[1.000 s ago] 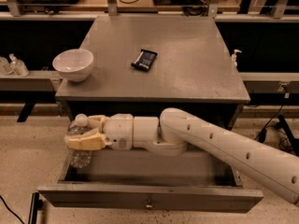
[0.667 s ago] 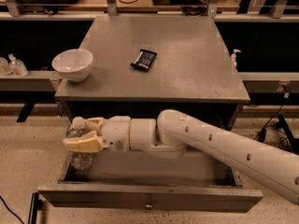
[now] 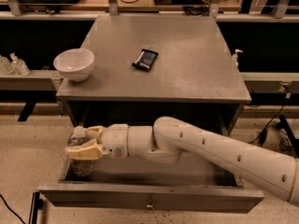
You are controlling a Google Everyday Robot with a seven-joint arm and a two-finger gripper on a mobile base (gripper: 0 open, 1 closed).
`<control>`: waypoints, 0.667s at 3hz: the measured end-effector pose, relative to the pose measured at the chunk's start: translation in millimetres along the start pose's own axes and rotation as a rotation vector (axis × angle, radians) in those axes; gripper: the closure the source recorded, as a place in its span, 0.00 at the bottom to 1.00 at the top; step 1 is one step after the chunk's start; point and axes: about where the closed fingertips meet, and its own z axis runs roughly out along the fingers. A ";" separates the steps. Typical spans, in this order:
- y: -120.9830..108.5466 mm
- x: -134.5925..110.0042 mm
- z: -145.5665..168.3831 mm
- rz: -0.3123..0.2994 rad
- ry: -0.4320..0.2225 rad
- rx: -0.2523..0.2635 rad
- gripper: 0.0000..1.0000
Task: Place water bottle into top drawer
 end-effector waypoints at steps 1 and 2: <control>-4.7 15.5 6.0 -0.021 0.046 -0.012 1.00; -12.6 24.7 2.9 -0.048 0.117 -0.006 1.00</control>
Offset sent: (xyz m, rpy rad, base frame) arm 0.0196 -0.0110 -0.0402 -0.2141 -0.0672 0.0265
